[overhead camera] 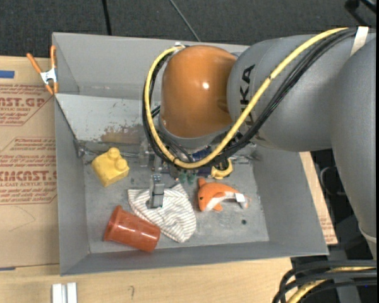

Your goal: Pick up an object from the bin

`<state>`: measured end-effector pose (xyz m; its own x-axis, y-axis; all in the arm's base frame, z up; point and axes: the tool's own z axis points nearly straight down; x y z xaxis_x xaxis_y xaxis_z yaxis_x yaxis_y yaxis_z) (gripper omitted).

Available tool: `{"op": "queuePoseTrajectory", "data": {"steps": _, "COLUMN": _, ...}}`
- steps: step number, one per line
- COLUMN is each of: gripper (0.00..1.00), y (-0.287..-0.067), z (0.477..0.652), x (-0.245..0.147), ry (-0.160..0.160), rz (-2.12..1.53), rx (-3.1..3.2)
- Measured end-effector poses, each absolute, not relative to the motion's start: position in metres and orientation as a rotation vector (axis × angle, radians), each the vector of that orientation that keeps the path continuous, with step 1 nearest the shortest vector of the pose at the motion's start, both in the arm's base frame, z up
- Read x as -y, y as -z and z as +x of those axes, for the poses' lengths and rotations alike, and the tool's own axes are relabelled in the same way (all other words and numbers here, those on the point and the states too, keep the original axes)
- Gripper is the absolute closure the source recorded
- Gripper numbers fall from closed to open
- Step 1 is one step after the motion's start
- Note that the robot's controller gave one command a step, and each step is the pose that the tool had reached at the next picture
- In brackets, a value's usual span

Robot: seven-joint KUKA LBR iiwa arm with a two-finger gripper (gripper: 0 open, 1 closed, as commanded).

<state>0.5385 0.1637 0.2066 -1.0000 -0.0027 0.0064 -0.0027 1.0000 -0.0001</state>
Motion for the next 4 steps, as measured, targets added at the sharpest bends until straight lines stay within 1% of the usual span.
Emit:
{"op": "queuePoseTrajectory", "data": {"steps": 1, "gripper": 0.00, "y": -0.212, "z": 0.540, "x": -0.163, "ry": 0.002, "rz": 0.002, "rx": 3.143}}
{"op": "queuePoseTrajectory", "data": {"steps": 2, "gripper": 0.00, "y": -0.134, "z": 0.553, "x": -0.131, "ry": 0.002, "rz": 0.113, "rx": 3.146}}
{"op": "queuePoseTrajectory", "data": {"steps": 3, "gripper": 0.00, "y": -0.122, "z": 0.554, "x": -0.113, "ry": 0.001, "rz": 0.244, "rx": 3.130}}
{"op": "queuePoseTrajectory", "data": {"steps": 4, "gripper": 0.00, "y": -0.128, "z": 0.557, "x": -0.131, "ry": 0.002, "rz": 0.001, "rx": 3.144}}
